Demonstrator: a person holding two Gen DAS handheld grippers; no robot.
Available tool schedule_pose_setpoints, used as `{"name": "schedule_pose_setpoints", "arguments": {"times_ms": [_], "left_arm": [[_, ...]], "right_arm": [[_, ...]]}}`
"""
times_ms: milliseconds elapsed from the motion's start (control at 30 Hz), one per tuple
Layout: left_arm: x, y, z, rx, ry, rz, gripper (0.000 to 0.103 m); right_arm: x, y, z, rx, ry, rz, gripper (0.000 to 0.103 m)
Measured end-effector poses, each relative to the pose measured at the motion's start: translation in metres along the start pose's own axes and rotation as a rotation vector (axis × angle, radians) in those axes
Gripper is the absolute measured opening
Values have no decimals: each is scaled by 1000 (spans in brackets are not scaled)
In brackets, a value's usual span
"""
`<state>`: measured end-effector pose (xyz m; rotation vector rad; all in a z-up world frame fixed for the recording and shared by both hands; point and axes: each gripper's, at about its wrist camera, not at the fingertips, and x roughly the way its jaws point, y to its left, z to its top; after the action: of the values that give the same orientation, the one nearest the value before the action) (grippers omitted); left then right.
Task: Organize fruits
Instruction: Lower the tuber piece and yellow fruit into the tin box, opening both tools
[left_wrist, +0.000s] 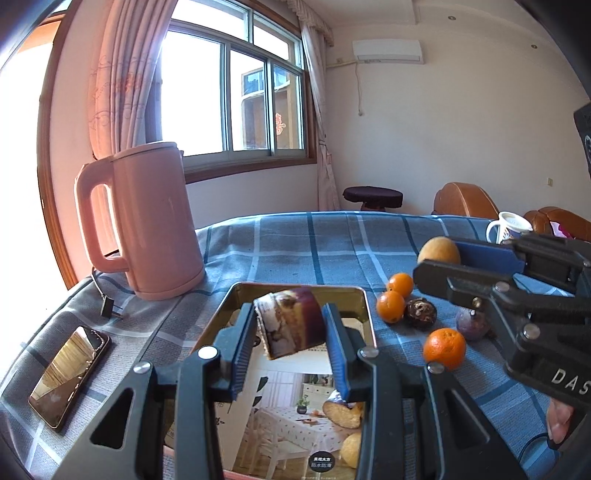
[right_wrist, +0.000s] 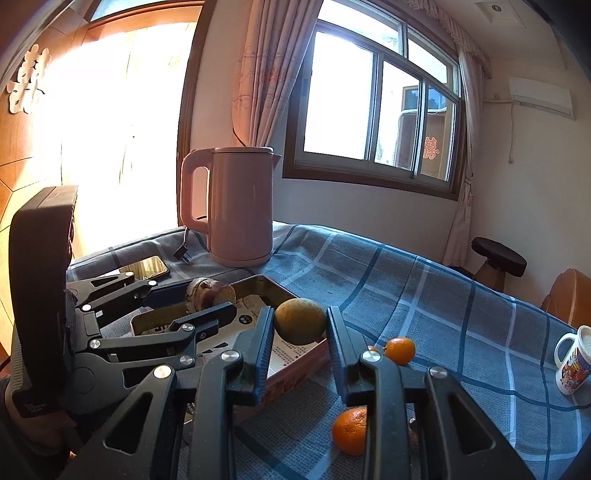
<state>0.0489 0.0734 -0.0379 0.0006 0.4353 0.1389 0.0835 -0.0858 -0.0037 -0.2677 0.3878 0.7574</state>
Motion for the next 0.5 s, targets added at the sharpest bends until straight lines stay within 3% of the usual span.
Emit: {"name": "schedule_pose_setpoints", "arguments": {"times_ms": [500], "left_arm": [[14,27,-3,5,75,60,38]], "right_arm": [[36,18,-2,9,79,68,30]]}}
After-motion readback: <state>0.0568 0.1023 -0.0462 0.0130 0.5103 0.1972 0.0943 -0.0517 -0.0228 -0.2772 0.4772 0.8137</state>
